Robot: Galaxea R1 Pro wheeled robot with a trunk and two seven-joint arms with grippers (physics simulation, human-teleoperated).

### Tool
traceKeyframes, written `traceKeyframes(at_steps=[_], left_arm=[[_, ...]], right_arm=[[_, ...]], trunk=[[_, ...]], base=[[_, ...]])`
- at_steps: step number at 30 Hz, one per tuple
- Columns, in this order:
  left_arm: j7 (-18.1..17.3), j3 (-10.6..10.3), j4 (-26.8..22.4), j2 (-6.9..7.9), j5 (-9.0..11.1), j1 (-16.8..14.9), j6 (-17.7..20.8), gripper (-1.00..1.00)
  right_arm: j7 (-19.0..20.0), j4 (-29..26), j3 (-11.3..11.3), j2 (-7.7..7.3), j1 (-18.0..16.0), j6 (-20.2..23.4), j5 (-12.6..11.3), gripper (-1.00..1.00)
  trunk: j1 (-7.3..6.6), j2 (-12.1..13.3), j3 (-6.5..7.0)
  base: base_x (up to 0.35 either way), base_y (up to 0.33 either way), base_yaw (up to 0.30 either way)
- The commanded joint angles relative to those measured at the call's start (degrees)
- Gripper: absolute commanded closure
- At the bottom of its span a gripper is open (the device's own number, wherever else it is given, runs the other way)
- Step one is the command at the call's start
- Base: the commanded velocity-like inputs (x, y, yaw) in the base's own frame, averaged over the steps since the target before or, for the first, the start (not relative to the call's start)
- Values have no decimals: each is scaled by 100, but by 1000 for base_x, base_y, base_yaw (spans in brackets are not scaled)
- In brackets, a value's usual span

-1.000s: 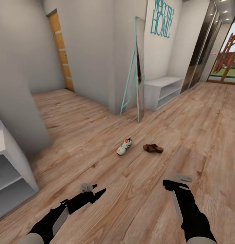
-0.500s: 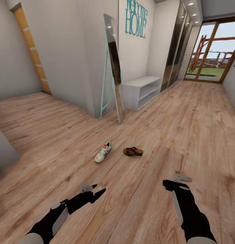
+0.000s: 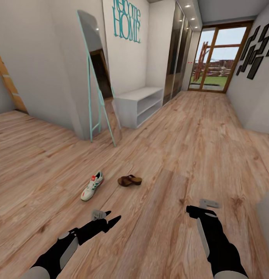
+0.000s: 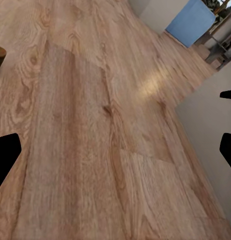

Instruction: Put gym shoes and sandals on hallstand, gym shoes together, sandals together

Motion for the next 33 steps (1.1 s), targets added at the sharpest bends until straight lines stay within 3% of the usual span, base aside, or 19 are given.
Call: traceKeyframes(at_steps=[1, 9, 25, 33], left_arm=[[7, -40, 3, 9, 33, -4, -45, -100], [-1, -40, 3, 9, 33, -4, -45, -100], [-2, -40, 3, 9, 33, -4, -45, -100], [-9, -32, 3, 12, 33, -4, -44, -100]], right_arm=[[18, -5, -10, 6, -4, 33, 59, -100], [18, -5, -3, 6, -4, 33, 59, -100], [16, -5, -3, 6, -4, 34, 59, -100], [16, -5, -3, 6, -4, 34, 59, -100]], trunk=[[2, -2, -5], [2, -2, -5], [2, -2, -5], [2, -2, -5]], base=[[294, -251, -243], [295, -242, -203], [299, -229, -26], [299, -228, -182]])
